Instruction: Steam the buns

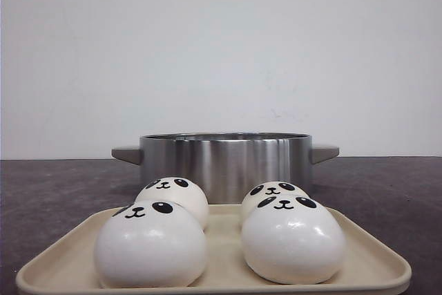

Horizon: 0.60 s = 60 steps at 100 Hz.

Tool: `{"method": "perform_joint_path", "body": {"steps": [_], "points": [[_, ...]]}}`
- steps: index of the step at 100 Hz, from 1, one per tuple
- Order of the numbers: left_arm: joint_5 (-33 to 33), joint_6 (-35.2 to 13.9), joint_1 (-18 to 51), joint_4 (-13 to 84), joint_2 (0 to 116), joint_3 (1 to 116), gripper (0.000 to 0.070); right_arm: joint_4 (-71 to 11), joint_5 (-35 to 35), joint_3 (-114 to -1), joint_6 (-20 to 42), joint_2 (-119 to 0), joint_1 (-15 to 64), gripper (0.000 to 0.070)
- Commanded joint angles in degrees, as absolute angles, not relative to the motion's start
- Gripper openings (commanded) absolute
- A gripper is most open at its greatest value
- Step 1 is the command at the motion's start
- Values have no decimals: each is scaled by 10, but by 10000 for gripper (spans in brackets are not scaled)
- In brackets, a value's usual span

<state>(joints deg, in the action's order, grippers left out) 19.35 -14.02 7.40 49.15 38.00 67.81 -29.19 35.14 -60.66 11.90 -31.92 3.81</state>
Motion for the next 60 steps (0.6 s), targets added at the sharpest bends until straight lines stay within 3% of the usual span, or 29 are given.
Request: {"method": "perform_joint_path", "body": {"steps": [1, 22, 31, 60], "points": [[193, -119, 87, 493, 371, 689, 700, -293, 350, -613, 140, -329, 41, 610], [151, -95, 100, 521, 345, 689, 700, -332, 340, -613, 146, -391, 78, 611], [141, -95, 103, 531, 340, 689, 700, -359, 295, -613, 146, -425, 114, 611], [135, -92, 124, 541, 339, 689, 700, -417, 133, -613, 209, -573, 347, 612]]}}
